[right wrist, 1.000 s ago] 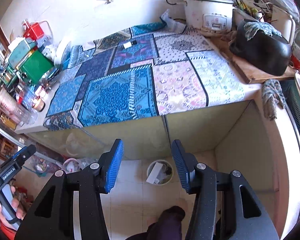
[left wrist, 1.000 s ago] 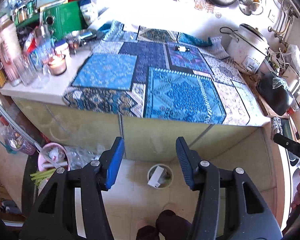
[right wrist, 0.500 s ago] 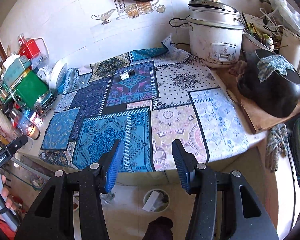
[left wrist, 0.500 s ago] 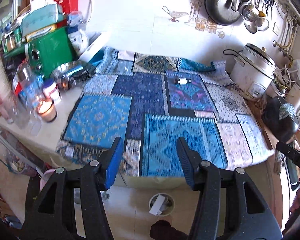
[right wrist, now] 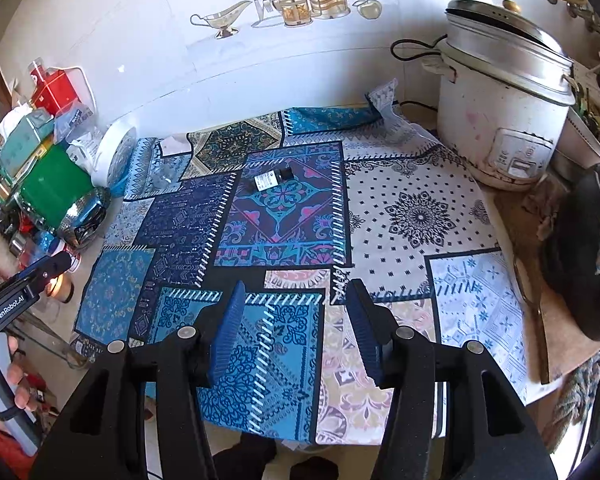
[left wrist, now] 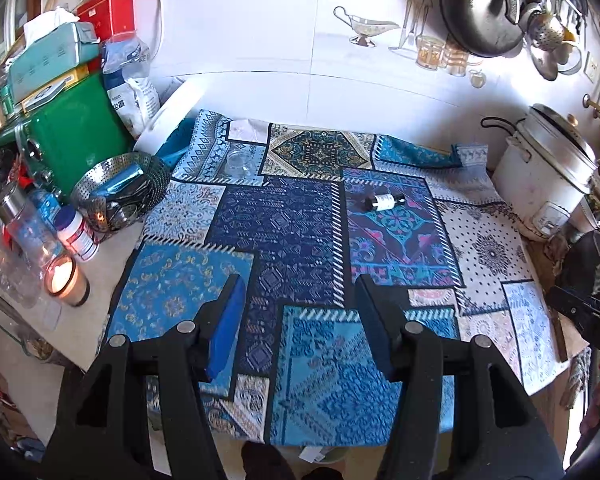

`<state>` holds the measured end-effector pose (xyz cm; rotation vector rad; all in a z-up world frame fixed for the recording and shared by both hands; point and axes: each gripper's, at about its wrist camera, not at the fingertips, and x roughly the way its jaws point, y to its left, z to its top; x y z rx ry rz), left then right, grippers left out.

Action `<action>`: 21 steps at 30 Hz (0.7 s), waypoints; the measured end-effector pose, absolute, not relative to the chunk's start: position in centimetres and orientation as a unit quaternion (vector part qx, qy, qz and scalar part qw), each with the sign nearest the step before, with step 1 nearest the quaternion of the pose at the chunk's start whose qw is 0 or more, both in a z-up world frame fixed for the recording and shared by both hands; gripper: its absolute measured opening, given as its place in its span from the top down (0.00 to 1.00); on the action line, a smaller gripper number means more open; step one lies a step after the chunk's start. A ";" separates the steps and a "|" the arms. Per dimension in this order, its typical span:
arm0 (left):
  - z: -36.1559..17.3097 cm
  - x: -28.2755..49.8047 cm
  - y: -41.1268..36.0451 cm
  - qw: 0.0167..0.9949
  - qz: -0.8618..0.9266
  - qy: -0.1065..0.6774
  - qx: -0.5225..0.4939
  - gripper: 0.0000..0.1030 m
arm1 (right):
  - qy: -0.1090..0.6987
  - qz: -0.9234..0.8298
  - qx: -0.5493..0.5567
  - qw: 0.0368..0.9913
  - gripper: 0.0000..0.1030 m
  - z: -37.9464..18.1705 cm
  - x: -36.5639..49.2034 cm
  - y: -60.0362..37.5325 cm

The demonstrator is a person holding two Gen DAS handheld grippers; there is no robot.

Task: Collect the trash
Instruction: 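Grasp the clear black-capped bottle with the right tool while the left tool grasps the clear cup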

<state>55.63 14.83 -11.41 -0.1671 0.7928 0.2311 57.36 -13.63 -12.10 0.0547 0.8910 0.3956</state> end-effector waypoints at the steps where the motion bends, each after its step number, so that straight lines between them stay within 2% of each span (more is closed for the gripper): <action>1: -11.7 56.5 15.3 0.912 0.111 0.388 -0.081 0.45 | 0.432 0.189 0.024 0.882 0.52 -12.3 58.0 -12.9; 10: -15.2 65.9 21.9 0.899 0.098 0.422 -0.068 0.45 | 0.458 0.161 0.037 0.873 0.52 -14.3 65.8 -6.3; 21: -20.2 77.0 30.9 0.872 0.089 0.473 -0.090 0.42 | 0.512 0.089 0.123 0.845 0.52 -20.4 79.0 0.6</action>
